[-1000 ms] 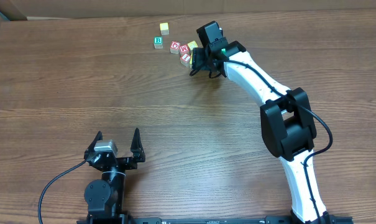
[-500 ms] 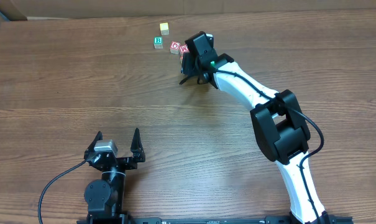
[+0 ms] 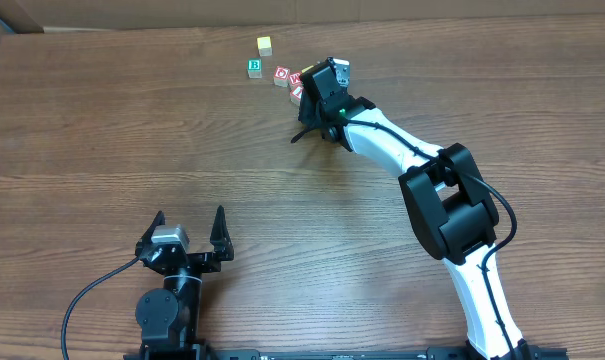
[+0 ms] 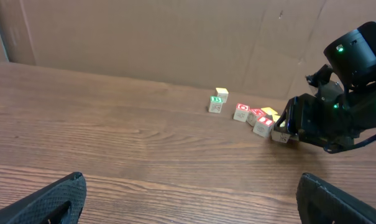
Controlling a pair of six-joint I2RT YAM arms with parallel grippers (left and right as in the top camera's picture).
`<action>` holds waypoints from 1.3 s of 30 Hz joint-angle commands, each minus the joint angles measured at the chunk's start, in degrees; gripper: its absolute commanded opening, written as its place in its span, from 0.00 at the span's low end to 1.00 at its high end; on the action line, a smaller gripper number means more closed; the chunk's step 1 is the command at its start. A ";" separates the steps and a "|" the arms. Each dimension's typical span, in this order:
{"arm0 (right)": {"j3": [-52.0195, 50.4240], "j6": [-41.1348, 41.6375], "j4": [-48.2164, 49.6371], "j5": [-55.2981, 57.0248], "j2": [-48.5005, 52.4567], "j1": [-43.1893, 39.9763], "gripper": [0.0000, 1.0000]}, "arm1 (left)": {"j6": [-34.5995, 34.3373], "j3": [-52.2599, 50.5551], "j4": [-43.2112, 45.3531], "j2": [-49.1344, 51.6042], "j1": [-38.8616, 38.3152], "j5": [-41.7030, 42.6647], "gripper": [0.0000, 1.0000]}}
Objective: Flip 4 blocks
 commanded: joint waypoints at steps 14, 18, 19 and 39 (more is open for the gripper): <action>-0.68 -0.04 0.02 0.15 1.55 -0.11 0.47 | 1.25 -0.24 -0.09 -0.57 -0.28 -0.35 1.00; -0.66 -0.48 0.39 0.17 1.53 -0.15 0.42 | 1.25 -0.24 -0.09 -0.57 -0.28 -0.35 1.00; -0.61 -0.70 0.33 0.17 1.36 -0.15 0.41 | 1.25 -0.24 -0.09 -0.57 -0.28 -0.35 1.00; -0.50 -6.05 -22.23 -0.87 -22.25 2.80 0.24 | 1.25 -0.24 -0.09 -0.57 -0.28 -0.35 1.00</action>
